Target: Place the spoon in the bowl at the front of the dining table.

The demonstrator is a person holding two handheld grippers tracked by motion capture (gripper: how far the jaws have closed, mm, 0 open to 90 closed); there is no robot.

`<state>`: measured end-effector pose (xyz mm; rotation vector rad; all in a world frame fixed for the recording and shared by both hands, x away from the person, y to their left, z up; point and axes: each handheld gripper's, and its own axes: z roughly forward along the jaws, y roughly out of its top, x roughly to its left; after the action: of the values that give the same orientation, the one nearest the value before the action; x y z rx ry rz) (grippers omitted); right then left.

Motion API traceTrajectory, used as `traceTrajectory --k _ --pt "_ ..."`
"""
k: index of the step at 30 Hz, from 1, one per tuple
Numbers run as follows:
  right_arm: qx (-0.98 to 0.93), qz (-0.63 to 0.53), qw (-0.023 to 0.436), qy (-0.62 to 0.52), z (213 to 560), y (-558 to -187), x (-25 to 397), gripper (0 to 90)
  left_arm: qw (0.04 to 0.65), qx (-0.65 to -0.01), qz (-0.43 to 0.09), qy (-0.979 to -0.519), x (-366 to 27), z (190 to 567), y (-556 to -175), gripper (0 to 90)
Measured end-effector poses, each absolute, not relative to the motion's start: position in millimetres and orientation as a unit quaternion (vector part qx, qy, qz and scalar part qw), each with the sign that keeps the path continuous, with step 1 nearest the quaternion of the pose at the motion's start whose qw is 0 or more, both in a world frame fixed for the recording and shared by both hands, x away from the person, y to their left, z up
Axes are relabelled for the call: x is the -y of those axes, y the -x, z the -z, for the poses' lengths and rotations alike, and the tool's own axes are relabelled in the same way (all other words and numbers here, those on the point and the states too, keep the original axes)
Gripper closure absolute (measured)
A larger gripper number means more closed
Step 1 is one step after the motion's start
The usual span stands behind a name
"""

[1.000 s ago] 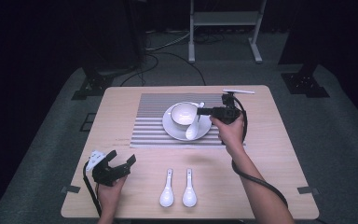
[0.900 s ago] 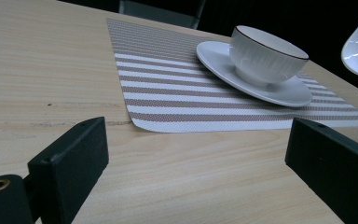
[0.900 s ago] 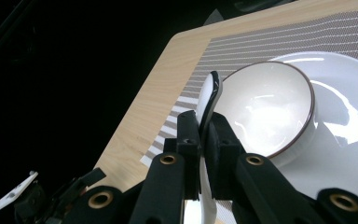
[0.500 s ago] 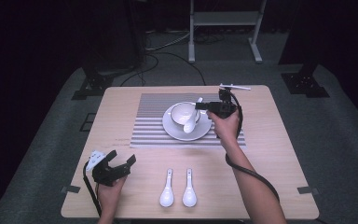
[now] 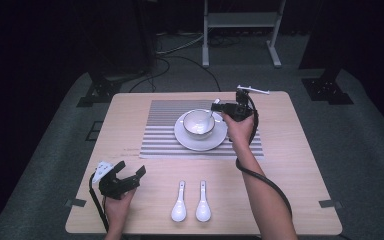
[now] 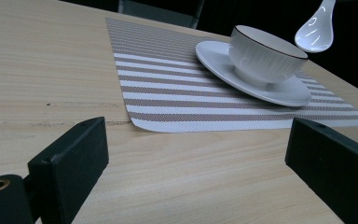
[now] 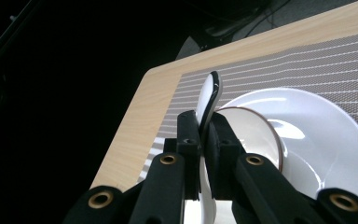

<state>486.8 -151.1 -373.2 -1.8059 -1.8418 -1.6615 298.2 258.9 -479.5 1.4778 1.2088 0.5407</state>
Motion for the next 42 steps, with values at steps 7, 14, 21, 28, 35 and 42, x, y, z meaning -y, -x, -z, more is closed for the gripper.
traceTrajectory --k 7,14,21,28,35,42 --pt "0.587 0.539 0.024 0.604 379.9 -491.6 150.9 84.8 0.547 -0.51 -0.228 -0.624 -258.9 479.5 -298.3 4.7" --pt "0.575 0.542 0.021 0.613 389.0 -493.1 149.1 84.9 0.546 -0.509 -0.228 -0.624 -258.7 479.5 -298.3 4.7" --pt "0.577 0.533 0.023 0.619 402.2 -494.2 147.5 84.9 0.547 -0.509 -0.227 -0.624 -258.8 479.5 -298.4 4.6" --pt "0.581 0.525 0.037 0.62 418.0 -493.9 148.3 85.0 0.546 -0.509 -0.228 -0.625 -258.7 479.5 -298.4 4.7" --pt "0.582 0.523 0.046 0.621 426.8 -493.4 151.6 84.9 0.546 -0.509 -0.228 -0.625 -258.6 479.5 -298.5 4.6" --pt "0.583 0.52 0.047 0.622 430.7 -492.9 156.0 84.1 0.545 -0.508 -0.228 -0.626 -258.6 479.4 -298.4 4.6"
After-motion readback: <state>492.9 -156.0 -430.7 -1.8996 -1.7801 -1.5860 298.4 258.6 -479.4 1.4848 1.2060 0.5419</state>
